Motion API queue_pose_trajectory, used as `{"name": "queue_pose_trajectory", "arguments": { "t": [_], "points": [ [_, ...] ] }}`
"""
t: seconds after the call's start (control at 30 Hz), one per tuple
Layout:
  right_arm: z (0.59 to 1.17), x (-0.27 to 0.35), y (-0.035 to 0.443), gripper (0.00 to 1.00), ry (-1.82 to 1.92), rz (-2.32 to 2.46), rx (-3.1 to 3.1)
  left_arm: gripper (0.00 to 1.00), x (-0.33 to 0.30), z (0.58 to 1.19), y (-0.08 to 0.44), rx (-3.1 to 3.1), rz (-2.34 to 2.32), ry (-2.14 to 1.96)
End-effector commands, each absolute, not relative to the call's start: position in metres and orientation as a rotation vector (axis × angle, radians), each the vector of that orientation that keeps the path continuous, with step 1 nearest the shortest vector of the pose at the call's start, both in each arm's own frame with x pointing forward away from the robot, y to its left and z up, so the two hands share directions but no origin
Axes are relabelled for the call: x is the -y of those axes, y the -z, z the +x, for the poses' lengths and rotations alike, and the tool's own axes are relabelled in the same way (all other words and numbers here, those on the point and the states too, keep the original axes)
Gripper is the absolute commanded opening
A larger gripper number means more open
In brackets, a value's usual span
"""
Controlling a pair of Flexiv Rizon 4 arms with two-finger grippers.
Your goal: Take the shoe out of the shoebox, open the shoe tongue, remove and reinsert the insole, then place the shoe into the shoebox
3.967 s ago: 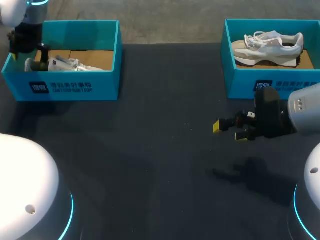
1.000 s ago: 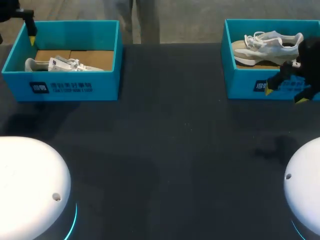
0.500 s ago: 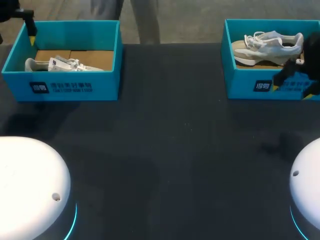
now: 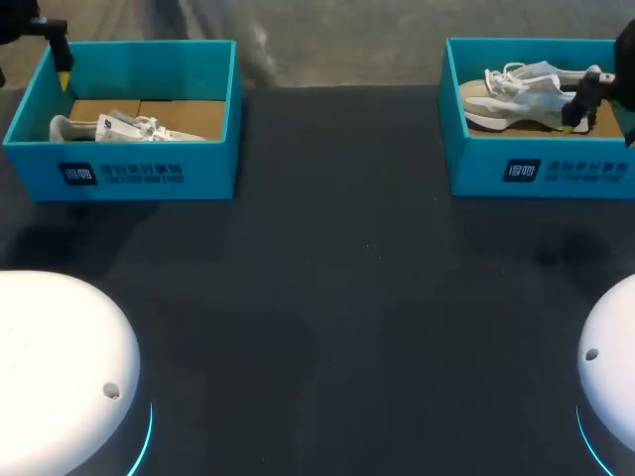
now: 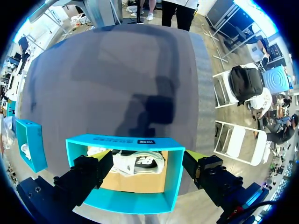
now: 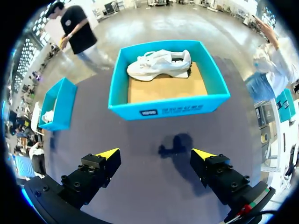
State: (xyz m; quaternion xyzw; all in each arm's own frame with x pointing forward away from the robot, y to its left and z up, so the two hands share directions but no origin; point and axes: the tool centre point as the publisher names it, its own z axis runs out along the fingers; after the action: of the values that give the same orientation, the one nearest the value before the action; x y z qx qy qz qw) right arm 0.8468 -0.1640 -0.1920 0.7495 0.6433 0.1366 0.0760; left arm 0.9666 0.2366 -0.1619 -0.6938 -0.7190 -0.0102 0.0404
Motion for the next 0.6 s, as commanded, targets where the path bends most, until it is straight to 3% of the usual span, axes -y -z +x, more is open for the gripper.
{"name": "queue_pose_trajectory", "arguments": {
  "t": [0.03, 0.6],
  "points": [
    [0.894, 0.165, 0.202, 1.00, -0.327, 2.282, -1.950, 1.00, -0.237, 0.966, 0.161, 2.202, -2.126, 0.034],
    [0.991, 0.185, 0.218, 1.00, -0.180, 2.304, -1.929, 1.00, -0.237, 0.966, 0.161, 2.202, -2.126, 0.034]
  ]
}}
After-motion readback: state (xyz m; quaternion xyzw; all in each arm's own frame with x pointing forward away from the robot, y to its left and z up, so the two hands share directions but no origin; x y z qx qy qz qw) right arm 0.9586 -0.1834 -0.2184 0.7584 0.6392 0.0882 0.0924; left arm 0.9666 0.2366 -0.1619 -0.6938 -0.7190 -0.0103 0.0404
